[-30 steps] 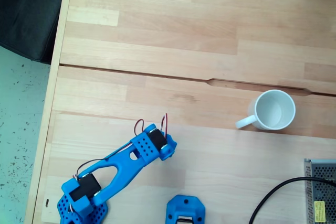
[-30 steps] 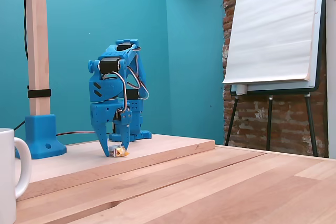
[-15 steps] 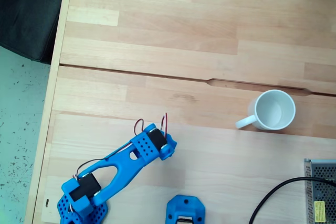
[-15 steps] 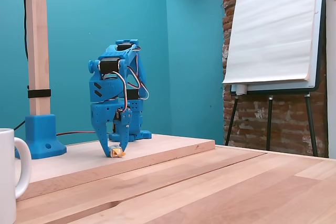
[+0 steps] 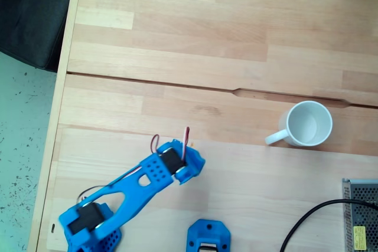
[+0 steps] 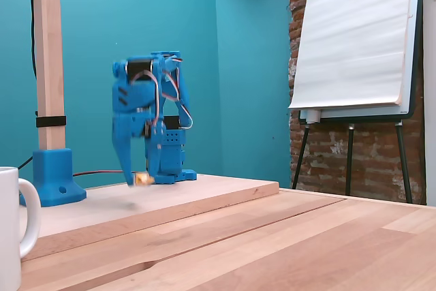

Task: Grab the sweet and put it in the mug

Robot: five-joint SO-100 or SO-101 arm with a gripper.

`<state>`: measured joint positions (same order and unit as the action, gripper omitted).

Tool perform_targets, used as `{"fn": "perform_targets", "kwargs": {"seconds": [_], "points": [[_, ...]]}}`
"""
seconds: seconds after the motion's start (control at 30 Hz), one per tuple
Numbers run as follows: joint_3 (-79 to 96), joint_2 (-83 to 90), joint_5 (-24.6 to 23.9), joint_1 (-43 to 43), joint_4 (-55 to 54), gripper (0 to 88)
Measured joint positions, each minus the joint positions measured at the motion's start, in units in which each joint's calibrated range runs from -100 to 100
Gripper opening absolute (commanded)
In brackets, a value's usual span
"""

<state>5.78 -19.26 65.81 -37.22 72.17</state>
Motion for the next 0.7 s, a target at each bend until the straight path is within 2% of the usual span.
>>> {"fn": "perform_targets", "kwargs": {"seconds": [0.2,0.47,0.7], "points": [[-9.1,12.1,-5.5,0.1,0.0,0.0],[-18.8,13.5,-14.5,-1.3,-0.9,0.0],[-24.9,13.5,-17.5,-7.6,-0.9,0.0]]}}
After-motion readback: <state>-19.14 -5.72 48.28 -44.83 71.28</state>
